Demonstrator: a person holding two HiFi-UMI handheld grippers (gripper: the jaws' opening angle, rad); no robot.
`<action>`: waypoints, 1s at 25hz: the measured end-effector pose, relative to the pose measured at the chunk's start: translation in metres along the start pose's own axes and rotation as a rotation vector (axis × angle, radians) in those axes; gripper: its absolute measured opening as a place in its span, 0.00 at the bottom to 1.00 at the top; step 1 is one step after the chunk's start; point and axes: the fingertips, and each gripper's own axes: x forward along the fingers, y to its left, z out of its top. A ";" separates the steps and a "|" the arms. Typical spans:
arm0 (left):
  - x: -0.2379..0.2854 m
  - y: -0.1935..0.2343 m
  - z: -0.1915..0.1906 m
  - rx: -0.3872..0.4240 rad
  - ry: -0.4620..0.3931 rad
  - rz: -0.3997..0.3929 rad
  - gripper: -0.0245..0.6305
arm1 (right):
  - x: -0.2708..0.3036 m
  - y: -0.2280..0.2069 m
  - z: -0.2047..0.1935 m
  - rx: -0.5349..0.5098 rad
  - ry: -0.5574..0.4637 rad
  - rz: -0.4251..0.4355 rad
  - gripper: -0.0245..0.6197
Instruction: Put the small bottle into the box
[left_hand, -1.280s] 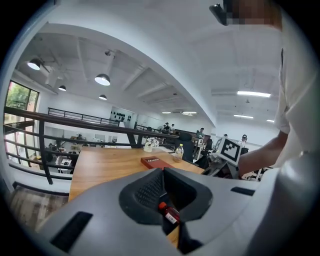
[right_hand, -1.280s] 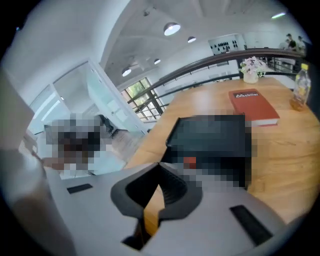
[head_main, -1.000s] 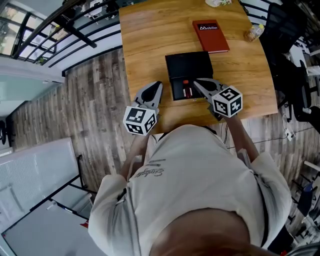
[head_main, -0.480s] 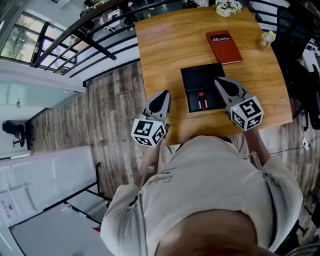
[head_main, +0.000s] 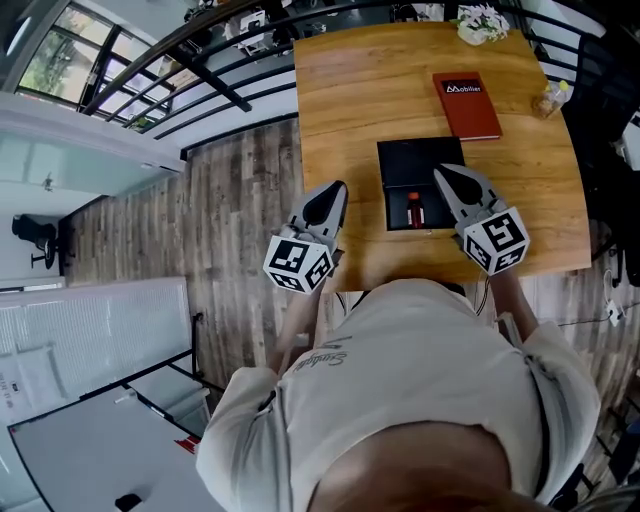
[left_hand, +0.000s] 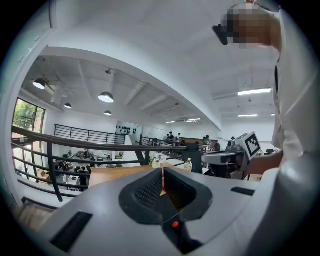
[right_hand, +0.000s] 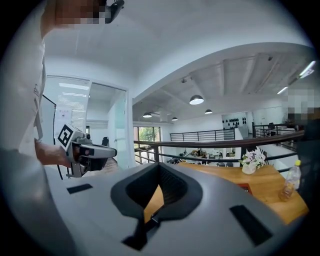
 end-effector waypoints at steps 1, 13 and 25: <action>0.001 -0.001 0.001 0.003 -0.002 -0.004 0.07 | 0.000 -0.001 0.000 -0.001 0.000 -0.002 0.03; 0.013 -0.006 -0.013 -0.024 0.003 -0.026 0.07 | -0.004 -0.020 -0.002 -0.002 -0.017 -0.075 0.03; 0.021 0.008 -0.047 -0.140 0.063 0.018 0.07 | -0.001 -0.037 -0.016 0.066 -0.013 -0.067 0.03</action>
